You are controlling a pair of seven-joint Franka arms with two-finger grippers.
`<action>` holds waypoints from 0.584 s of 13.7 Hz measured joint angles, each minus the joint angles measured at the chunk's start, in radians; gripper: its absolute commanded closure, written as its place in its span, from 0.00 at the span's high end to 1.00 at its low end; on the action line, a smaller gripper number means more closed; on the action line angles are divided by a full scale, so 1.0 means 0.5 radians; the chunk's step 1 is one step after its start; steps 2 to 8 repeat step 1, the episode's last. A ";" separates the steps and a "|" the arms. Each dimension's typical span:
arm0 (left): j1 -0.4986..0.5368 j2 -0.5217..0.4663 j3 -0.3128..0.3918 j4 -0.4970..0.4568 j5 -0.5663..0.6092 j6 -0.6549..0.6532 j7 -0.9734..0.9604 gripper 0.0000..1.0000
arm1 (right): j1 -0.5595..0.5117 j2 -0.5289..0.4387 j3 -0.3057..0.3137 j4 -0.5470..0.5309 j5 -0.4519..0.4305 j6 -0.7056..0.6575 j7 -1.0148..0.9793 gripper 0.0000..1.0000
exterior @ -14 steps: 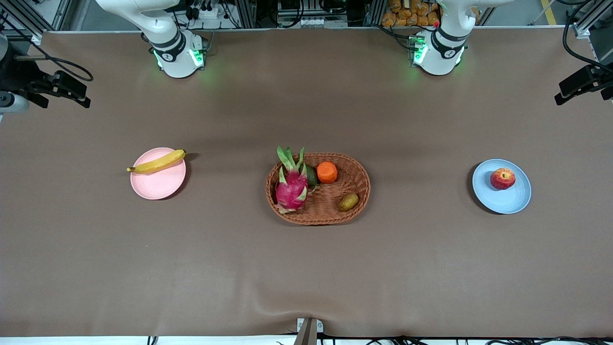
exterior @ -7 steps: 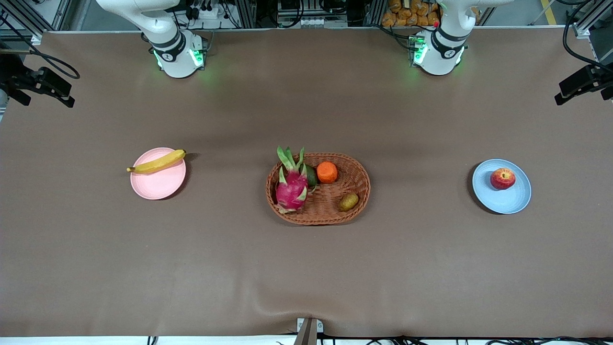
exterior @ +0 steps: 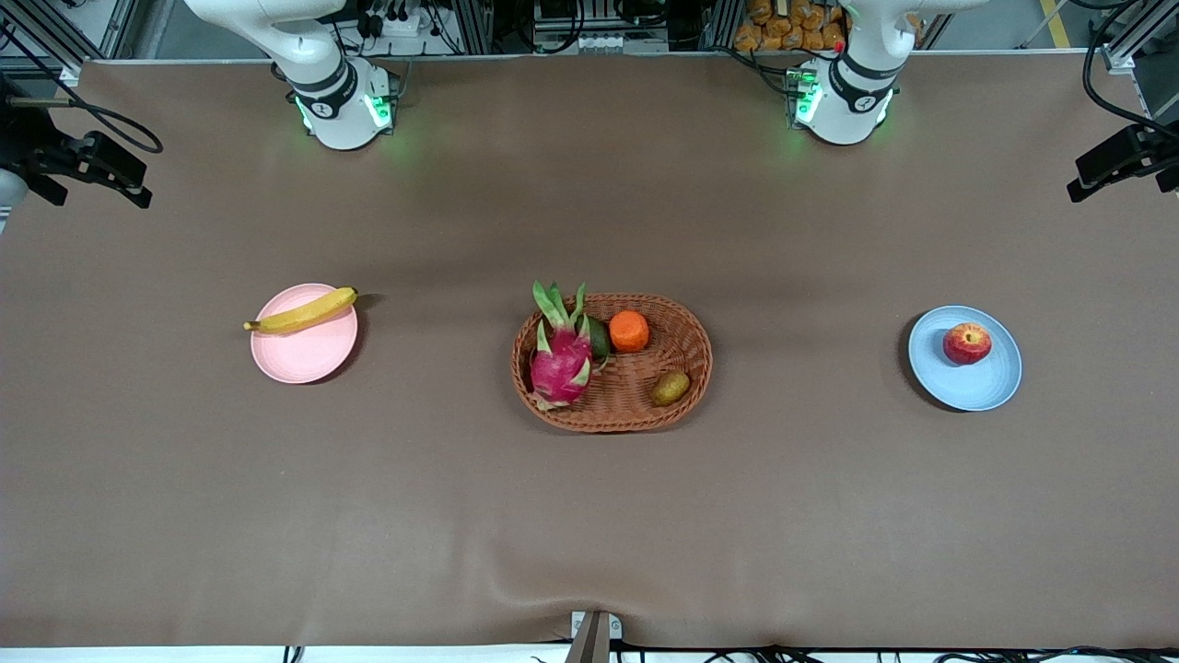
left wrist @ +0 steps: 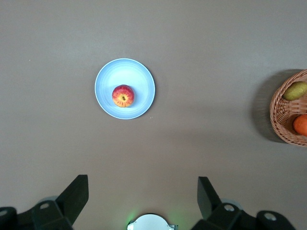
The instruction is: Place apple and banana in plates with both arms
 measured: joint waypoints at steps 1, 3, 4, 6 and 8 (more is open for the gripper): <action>-0.001 0.000 0.000 0.000 0.000 0.000 0.000 1.00 | 0.002 0.000 0.002 0.002 0.002 0.000 0.000 1.00; -0.001 0.000 0.000 0.000 0.000 0.000 0.000 1.00 | 0.002 0.000 0.002 0.002 0.002 0.000 0.000 1.00; -0.001 0.000 0.000 0.000 0.000 0.000 0.000 1.00 | 0.002 0.000 0.002 0.002 0.002 0.000 0.000 1.00; -0.001 0.000 0.000 0.000 0.000 0.000 0.000 1.00 | 0.002 0.000 0.002 0.002 0.002 0.000 0.000 1.00; -0.001 0.000 0.000 0.000 0.000 0.000 0.000 1.00 | 0.002 0.000 0.002 0.002 0.002 0.000 0.000 1.00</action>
